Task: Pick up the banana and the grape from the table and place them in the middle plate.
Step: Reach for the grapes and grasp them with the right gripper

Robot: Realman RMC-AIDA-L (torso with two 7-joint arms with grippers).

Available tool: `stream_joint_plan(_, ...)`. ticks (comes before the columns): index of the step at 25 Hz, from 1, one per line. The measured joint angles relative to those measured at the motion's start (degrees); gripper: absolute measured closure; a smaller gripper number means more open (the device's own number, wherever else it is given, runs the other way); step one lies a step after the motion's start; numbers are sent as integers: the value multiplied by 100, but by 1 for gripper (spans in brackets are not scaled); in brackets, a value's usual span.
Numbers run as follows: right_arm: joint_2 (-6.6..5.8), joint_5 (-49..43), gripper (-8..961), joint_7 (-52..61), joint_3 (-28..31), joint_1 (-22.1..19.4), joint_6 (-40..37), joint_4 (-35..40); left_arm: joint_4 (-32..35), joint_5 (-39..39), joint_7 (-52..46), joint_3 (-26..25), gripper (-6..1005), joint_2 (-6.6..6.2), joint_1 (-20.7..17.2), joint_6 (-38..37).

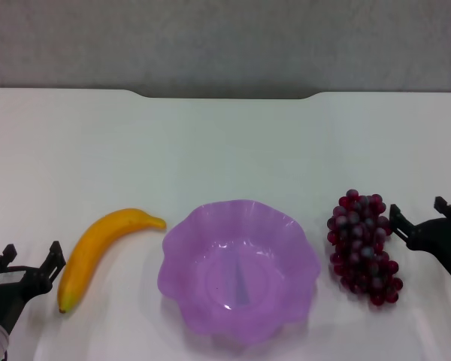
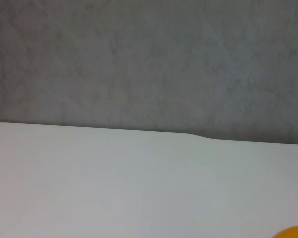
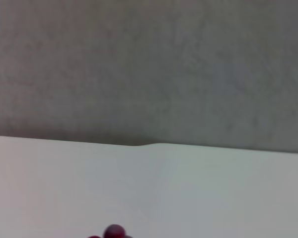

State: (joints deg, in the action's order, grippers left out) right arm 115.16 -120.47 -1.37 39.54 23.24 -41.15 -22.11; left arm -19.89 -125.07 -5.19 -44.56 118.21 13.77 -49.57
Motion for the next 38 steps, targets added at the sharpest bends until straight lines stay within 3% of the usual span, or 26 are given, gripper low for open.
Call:
stream_joint_plan(4,-25,3,123,-778,115,-114,119,-541,25,0,0,0,183,-5,-30,4)
stream_joint_plan(7,-59,-1,128,-1468,468,-276,628,-1174,29,0,0,0,183,-8,-62,8)
stream_joint_plan(11,-53,5,135,-2675,1209,-635,1558,-2068,30,0,0,0,182,-9,-68,10)
stream_joint_plan(18,-70,0,147,-3106,2412,-837,3744,-3113,30,0,0,0,182,-9,-65,9)
stream_joint_plan(24,-49,13,158,-3161,2899,-556,4823,-3051,26,0,0,0,182,-9,-31,9)
stream_joint_plan(38,-20,60,183,-3144,2858,-238,5327,-2830,16,0,0,0,182,-9,-33,9)
